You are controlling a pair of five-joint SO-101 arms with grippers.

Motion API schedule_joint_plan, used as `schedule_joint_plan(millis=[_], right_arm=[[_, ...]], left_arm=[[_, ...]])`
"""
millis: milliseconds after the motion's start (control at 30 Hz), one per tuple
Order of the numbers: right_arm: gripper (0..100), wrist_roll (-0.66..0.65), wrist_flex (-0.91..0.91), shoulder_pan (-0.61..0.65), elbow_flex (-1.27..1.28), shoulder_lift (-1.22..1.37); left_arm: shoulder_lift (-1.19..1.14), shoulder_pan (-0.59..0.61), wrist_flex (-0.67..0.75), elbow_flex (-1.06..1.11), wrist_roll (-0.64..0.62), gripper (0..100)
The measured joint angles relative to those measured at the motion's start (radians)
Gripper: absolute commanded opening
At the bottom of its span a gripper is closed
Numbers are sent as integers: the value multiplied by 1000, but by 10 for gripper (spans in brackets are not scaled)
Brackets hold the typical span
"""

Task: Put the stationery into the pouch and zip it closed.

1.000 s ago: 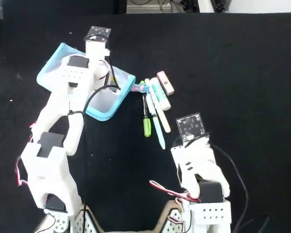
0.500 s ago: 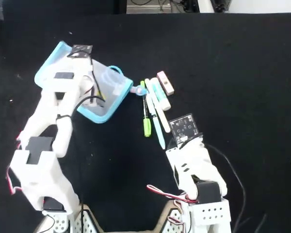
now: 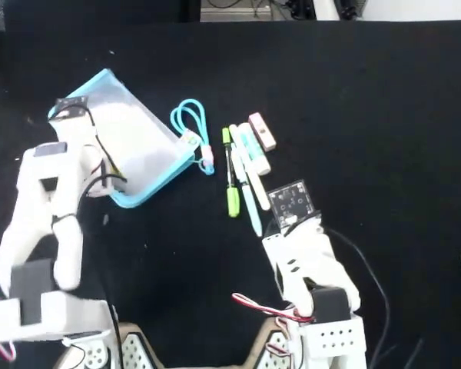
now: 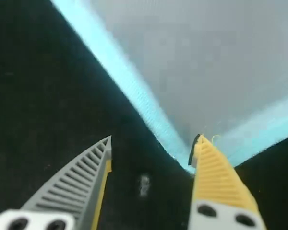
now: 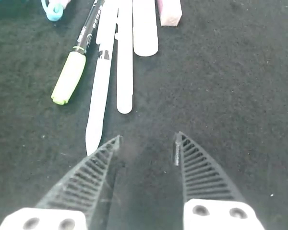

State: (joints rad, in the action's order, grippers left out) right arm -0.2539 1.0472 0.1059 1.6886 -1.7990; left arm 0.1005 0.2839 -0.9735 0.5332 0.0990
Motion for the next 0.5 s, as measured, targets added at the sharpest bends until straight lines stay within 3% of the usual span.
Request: schedule_joint_plan(millis=[133, 333, 500], right_arm=[[172, 0, 0, 0, 0, 0], [172, 0, 0, 0, 0, 0], [172, 0, 0, 0, 0, 0]], left_arm=[[138, -29, 0, 5, 11, 272], [183, -219, 3, 0, 258, 271], [184, -284, 127, 18, 304, 271]])
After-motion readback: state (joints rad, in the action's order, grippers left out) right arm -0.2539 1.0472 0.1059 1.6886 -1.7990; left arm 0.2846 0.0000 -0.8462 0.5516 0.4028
